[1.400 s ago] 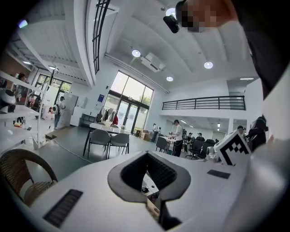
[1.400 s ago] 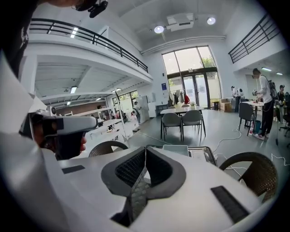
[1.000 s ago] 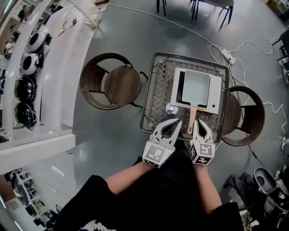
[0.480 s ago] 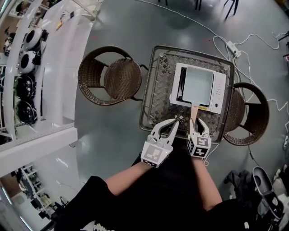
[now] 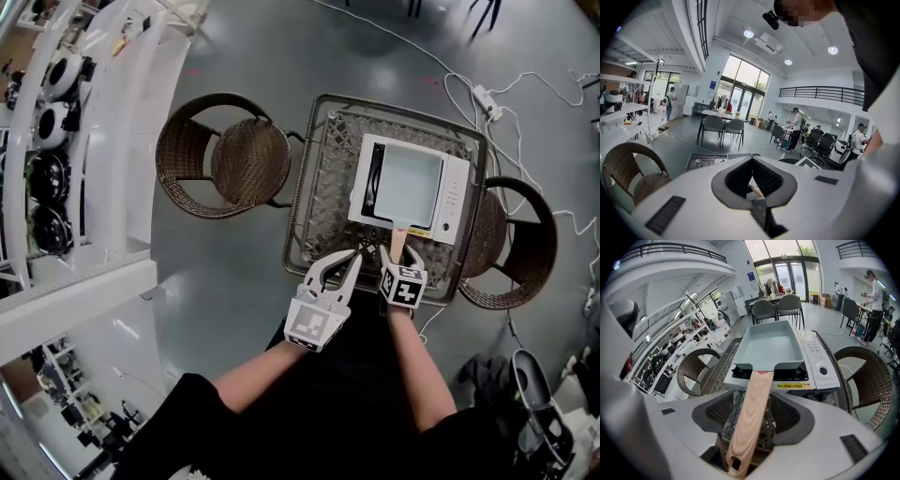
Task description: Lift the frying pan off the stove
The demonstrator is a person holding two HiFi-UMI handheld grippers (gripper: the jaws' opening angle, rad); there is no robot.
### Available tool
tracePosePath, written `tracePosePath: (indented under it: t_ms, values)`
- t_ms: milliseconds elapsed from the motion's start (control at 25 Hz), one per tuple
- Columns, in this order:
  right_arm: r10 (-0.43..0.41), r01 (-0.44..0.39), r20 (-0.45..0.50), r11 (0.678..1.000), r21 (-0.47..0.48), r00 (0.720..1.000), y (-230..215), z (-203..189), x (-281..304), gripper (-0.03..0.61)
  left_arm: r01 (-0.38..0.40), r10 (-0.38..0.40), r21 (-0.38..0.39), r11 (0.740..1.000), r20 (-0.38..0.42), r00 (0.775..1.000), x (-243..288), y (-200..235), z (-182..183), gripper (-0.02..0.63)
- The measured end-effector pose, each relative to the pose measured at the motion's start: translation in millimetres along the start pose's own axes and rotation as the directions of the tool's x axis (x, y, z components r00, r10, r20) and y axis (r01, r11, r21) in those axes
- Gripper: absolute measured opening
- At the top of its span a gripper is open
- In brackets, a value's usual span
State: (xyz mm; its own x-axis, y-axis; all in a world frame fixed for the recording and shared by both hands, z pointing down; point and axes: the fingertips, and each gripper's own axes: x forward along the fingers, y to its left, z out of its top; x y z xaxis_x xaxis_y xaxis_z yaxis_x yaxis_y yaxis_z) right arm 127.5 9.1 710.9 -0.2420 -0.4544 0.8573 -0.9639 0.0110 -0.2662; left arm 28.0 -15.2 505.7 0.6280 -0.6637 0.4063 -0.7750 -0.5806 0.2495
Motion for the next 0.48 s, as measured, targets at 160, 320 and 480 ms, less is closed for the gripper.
tracePosePath:
  t_ms: [160, 320, 480]
  values:
    - [0.004, -0.002, -0.041, 0.999, 0.048, 0.999, -4.5, -2.3, 13.2, 0.249, -0.032, 0.031, -0.023, 0.999, -0.005, 0.999, 5.7, 11.5, 2.2, 0.014]
    - [0.023, -0.019, -0.080, 0.999, 0.046, 0.997, -6.2, -1.7, 23.0, 0.250, -0.045, 0.045, -0.026, 0.999, -0.010, 0.999, 10.7, 15.9, 3.8, 0.014]
    - [0.031, -0.024, -0.112, 0.998, 0.056, 0.993, -8.8, -3.2, 27.1, 0.252, -0.042, 0.042, -0.029, 0.999, -0.007, 0.999, 15.0, 13.0, 6.0, 0.014]
